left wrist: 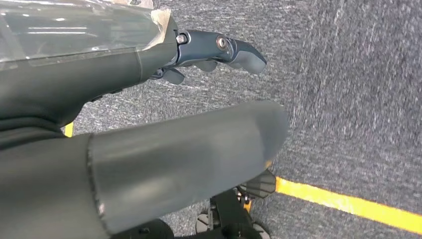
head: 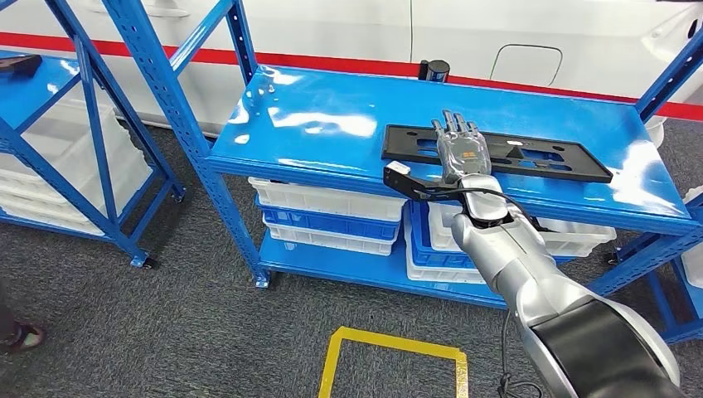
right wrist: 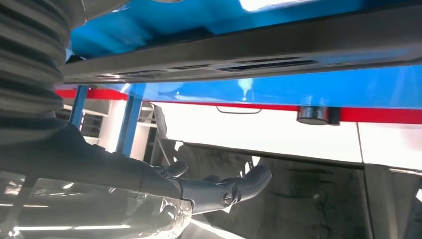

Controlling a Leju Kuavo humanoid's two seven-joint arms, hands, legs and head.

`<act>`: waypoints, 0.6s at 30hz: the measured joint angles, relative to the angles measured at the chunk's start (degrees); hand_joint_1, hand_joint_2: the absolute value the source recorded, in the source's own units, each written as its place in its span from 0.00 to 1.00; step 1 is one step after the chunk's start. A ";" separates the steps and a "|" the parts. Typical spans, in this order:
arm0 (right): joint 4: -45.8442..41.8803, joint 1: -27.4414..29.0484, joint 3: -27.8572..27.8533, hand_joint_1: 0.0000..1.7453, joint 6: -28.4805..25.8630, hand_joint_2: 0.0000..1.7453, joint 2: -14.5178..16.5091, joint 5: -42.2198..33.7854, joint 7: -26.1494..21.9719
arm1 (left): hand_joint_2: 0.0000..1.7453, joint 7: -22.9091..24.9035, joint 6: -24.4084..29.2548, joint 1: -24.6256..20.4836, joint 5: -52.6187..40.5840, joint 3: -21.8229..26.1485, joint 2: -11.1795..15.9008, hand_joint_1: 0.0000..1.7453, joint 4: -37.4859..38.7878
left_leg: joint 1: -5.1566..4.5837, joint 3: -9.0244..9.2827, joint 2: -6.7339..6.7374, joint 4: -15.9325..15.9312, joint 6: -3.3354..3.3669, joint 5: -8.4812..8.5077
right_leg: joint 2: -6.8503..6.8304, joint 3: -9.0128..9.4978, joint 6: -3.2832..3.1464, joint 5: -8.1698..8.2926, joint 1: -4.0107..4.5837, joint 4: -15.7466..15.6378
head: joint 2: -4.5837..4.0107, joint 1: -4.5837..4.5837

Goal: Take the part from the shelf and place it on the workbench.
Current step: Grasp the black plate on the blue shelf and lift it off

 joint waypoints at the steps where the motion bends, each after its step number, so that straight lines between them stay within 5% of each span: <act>1: 0.00 -0.02 0.00 0.00 -0.09 1.00 -0.18 -0.07 -0.02 | 0.00 0.05 0.01 -0.02 -0.12 0.00 -0.02 0.00 0.00 | 0.05 0.38 0.02 -0.29 0.42 0.16 | -0.03 -0.55 0.13 -0.58 0.04 1.13 | 0.00 0.12; 6: 0.03 1.02 0.01 0.00 -0.58 1.00 -0.98 -0.20 -0.10 | 0.00 0.18 0.03 -0.14 -0.33 0.00 -0.05 0.00 0.02 | -0.04 1.03 -0.08 -0.63 1.40 -0.01 | -0.07 -9.45 0.04 -6.40 -0.04 17.09 | 0.00 0.91; 8: 0.04 1.46 0.01 0.00 -0.64 1.00 -1.15 -0.13 -0.10 | 0.00 0.22 -0.09 -0.09 -0.16 0.03 -0.10 0.00 0.05 | -0.05 1.22 -0.23 -0.54 1.24 -0.26 | -0.09 -8.55 0.85 -4.44 -0.06 14.22 | 0.00 1.21; 11: 0.04 1.50 0.01 0.00 -0.79 1.00 -1.21 0.03 -0.10 | 0.00 0.23 -0.36 -0.11 0.32 0.15 -0.19 0.00 0.06 | -0.23 1.59 -0.30 -0.17 0.54 -0.98 | -0.27 -2.75 1.21 0.49 -0.06 2.37 | 0.00 1.46; 16: 0.03 1.45 0.00 0.00 -0.89 1.00 -1.39 0.14 -0.10 | 0.00 0.19 -0.34 -0.11 0.39 0.36 -0.19 0.00 0.08 | -0.01 1.40 -0.20 0.62 -0.94 -2.18 | -0.17 -1.07 -1.05 1.17 -0.10 -0.14 | 0.00 1.02; 18: 0.03 1.39 0.00 0.00 -0.91 1.00 -1.38 0.16 -0.10 | 0.00 0.16 -0.36 -0.12 0.39 0.45 -0.16 0.00 0.09 | 0.23 -0.74 -0.07 5.03 -1.64 -4.46 | -0.12 -0.58 -1.71 1.04 -0.42 -0.29 | 0.00 0.59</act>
